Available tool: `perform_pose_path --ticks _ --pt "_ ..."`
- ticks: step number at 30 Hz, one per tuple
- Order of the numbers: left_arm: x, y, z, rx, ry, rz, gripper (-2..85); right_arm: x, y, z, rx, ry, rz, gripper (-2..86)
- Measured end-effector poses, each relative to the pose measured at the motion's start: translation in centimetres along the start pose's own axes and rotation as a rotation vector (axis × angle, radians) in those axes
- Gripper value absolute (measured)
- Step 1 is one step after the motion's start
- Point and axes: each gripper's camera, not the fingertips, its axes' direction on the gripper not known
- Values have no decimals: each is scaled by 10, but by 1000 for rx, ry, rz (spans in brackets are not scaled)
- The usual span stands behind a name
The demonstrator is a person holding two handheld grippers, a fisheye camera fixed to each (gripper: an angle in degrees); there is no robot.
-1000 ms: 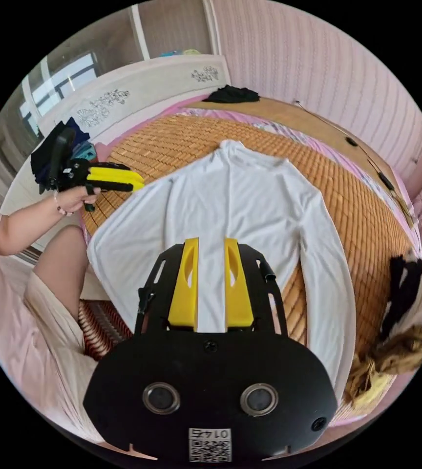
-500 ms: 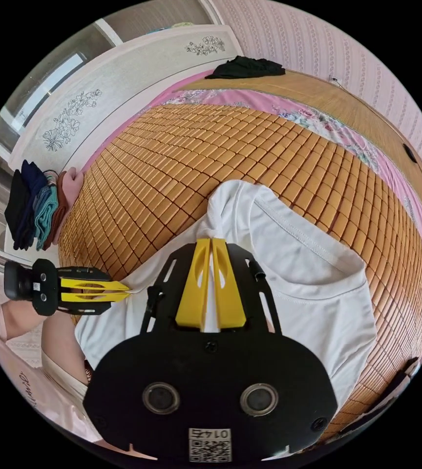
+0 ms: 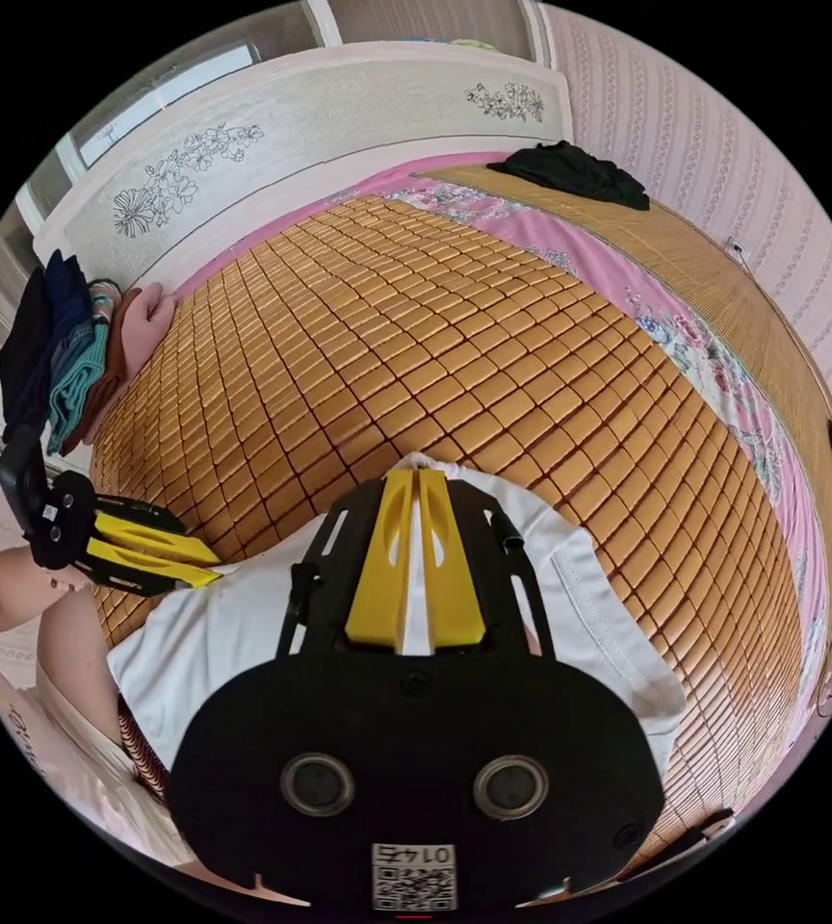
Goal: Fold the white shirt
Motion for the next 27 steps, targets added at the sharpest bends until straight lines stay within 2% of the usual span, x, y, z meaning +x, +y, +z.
perform_pose_path --ticks 4,8,10,15,20,23,25,27 --pt "13 4 -23 16 -34 58 64 7 45 -72 102 32 78 50" --pt "67 44 -51 13 -97 254 52 -16 173 -179 213 69 148 48" --pt "94 67 -47 -28 -71 302 49 -35 240 -211 200 113 200 48" --pt "195 114 -13 -92 171 403 48 -94 411 -241 54 111 466 80" --pt "271 109 21 -147 233 520 56 -133 455 -243 64 79 532 89" --pt "303 93 47 -172 148 571 68 -135 459 -247 107 125 571 85" --pt "315 83 61 -167 93 566 70 -132 461 -244 69 73 582 71" --pt "327 70 78 -173 64 522 71 -134 466 -250 69 40 570 18"
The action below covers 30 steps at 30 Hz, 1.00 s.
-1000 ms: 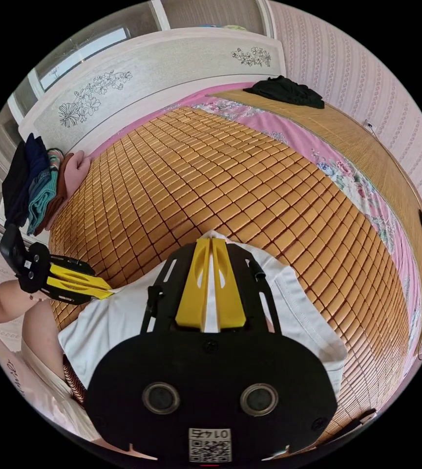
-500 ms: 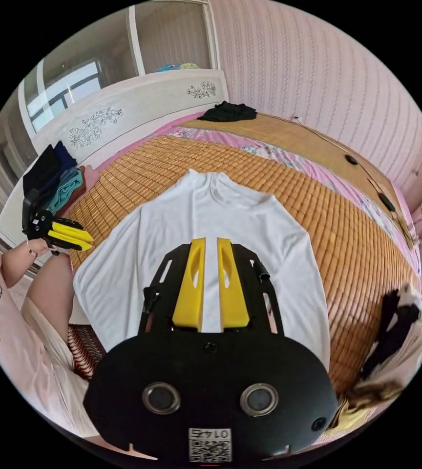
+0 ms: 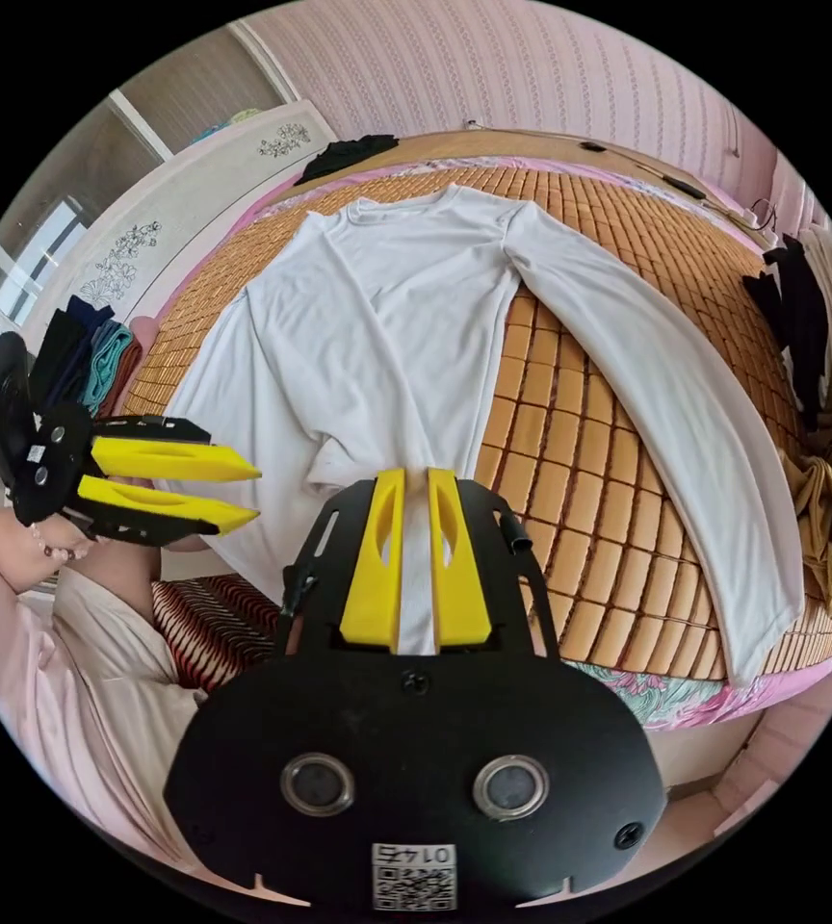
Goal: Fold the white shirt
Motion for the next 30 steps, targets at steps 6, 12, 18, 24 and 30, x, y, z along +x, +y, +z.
perform_pose_path --ticks 6,12,18,24,30 --pt "9 -42 46 -110 -28 0 58 11 18 -43 136 -81 77 2" --pt "32 -53 39 -113 -33 76 8 11 28 -66 179 -97 57 5" --pt "53 -58 44 -195 3 181 54 8 29 -84 158 -112 43 5" --pt "62 -72 63 -185 -8 161 65 -1 42 -108 145 -121 38 6" --pt "72 -94 107 -219 -19 119 62 -18 54 -138 234 -93 31 8"
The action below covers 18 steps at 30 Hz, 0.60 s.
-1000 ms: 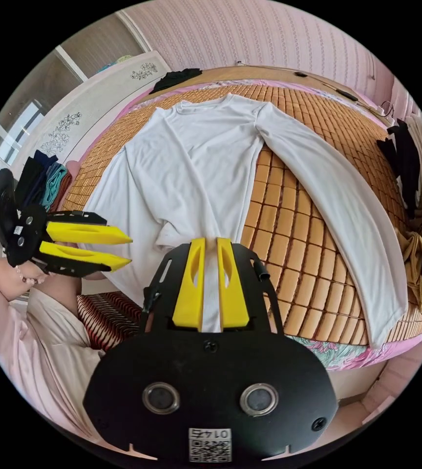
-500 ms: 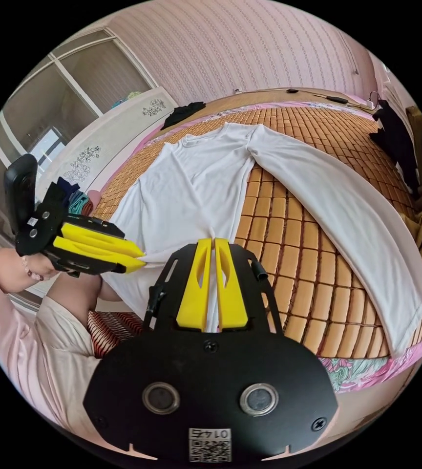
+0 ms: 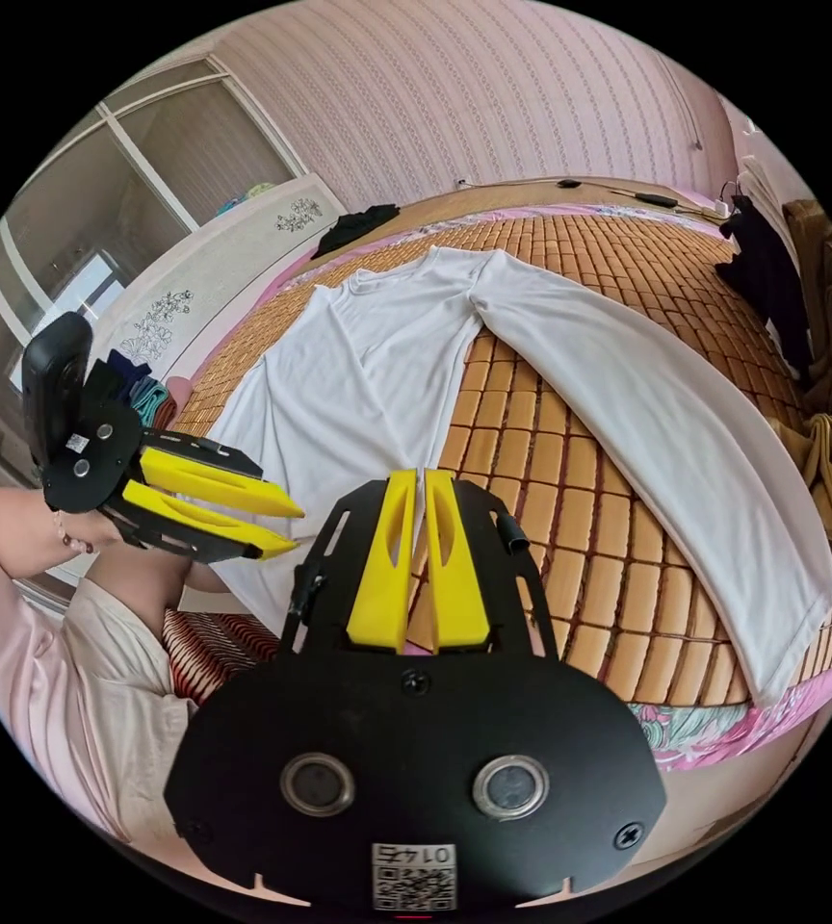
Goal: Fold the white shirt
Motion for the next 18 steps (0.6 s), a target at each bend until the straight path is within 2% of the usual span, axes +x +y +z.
perform_pose_path --ticks 4,9,12,16,18 --pt "13 -12 16 -46 -86 55 27 -19 1 -5 -5 36 -38 8" --pt "28 -22 23 -70 -80 119 -7 -45 2 -14 -4 45 -105 6" --pt "29 -26 34 -69 -55 102 -7 -57 2 -4 -116 93 -125 1" --pt "30 -33 40 -59 -35 81 7 -72 3 -12 -111 124 -138 -1" --pt "33 -36 40 -60 0 82 46 -82 3 -32 -28 249 -118 -1"
